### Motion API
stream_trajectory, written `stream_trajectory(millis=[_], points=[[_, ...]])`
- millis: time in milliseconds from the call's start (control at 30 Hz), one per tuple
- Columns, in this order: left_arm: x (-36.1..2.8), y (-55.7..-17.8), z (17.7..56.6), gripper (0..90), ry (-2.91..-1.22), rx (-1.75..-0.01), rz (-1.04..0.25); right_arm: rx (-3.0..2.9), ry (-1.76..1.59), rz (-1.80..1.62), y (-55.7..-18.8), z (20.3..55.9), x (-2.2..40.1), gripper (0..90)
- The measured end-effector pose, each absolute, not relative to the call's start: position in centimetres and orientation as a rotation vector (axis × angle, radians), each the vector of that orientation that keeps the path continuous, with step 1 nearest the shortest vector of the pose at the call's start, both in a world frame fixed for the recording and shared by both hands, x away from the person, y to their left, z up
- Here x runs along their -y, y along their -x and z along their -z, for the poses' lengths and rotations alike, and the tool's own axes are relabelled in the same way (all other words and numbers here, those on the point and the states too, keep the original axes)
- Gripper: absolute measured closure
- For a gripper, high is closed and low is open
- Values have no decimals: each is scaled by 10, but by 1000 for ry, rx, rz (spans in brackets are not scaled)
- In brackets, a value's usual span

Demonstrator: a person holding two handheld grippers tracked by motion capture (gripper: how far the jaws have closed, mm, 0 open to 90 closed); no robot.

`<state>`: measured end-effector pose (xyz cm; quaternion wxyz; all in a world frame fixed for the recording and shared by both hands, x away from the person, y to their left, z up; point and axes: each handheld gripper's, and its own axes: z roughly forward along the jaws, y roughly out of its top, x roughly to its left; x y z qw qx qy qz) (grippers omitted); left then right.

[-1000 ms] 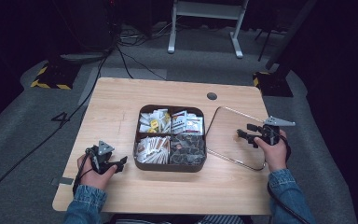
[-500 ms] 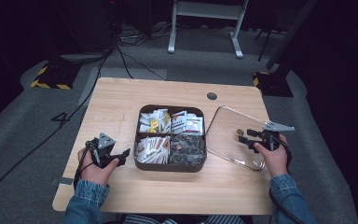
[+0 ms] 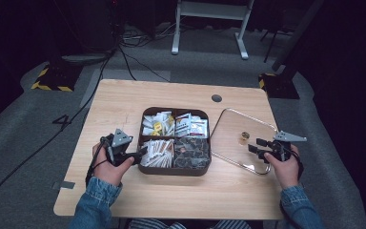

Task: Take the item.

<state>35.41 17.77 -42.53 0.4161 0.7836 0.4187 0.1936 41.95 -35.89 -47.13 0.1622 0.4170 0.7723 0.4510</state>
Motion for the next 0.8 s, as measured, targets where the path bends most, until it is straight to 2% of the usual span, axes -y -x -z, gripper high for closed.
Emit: stream_trajectory(millis=[267, 433, 567, 733, 800], points=[[-152, -361, 436, 298, -2008, -974, -447, -2200, -1169, -1279, -413, 472, 360, 419], [-138, -363, 443, 336, -2077, -871, -502, -2185, -1176, -1320, -409, 469, 364, 414], [-136, -367, 451, 343, -2118, -908, -491, -2186, -1183, -1339, -408, 471, 365, 411], [-143, -372, 455, 371, -2132, -991, -546, -2201, -1166, -1326, -407, 472, 362, 410], [-146, -374, 456, 424, -2127, -1018, -536, -2211, -1146, -1317, -406, 472, 360, 409]])
